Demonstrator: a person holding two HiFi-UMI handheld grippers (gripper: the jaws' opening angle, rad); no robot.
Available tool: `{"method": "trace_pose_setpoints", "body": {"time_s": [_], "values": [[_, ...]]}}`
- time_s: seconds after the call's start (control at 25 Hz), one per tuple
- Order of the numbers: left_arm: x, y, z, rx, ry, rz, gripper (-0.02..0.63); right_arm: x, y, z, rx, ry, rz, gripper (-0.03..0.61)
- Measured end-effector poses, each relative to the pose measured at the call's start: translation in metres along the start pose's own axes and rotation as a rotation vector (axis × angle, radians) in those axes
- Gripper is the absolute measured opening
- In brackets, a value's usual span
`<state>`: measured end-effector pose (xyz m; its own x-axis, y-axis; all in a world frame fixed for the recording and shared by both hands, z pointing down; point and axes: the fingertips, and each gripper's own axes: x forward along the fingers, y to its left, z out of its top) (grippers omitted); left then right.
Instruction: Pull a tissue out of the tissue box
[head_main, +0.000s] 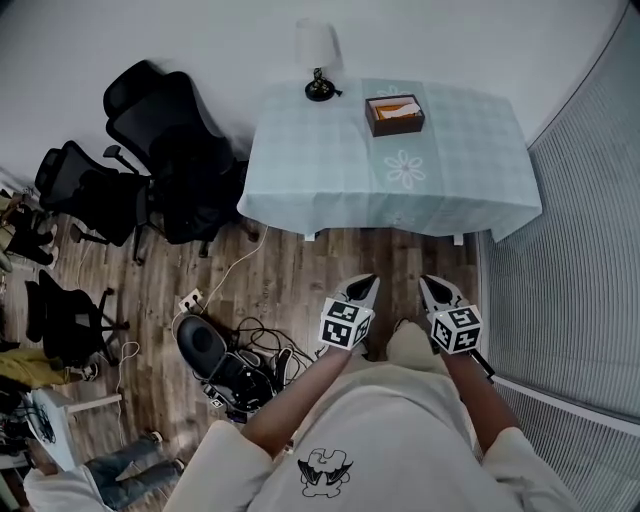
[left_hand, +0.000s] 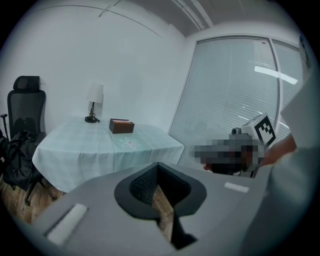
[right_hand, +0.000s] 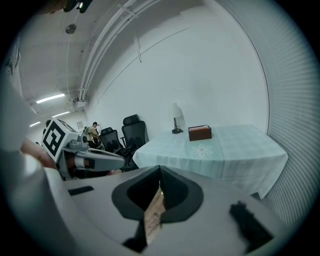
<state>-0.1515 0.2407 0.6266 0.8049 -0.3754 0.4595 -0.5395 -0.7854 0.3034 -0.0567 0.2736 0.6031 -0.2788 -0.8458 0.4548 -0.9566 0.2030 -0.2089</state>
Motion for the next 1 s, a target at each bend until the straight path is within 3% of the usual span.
{"method": "trace_pose_setpoints", "body": {"time_s": [0.24, 0.48, 0.84, 1.0], "values": [[0.046, 0.022, 0.032, -0.003, -0.001, -0.002, 0.006, 0.040, -0.039, 0.024, 0.015, -0.009, 0.006, 0.012], [0.125, 0.062, 0.079, -0.014, 0.008, 0.047, 0.006, 0.110, -0.117, 0.053, 0.037, -0.003, 0.048, 0.012], [0.251, 0.112, 0.207, -0.015, -0.037, 0.139, 0.006, 0.200, -0.248, 0.161, -0.002, -0.017, 0.131, 0.012], [0.285, 0.126, 0.236, -0.006, -0.030, 0.148, 0.006, 0.224, -0.280, 0.190, -0.015, -0.018, 0.143, 0.012]]}}
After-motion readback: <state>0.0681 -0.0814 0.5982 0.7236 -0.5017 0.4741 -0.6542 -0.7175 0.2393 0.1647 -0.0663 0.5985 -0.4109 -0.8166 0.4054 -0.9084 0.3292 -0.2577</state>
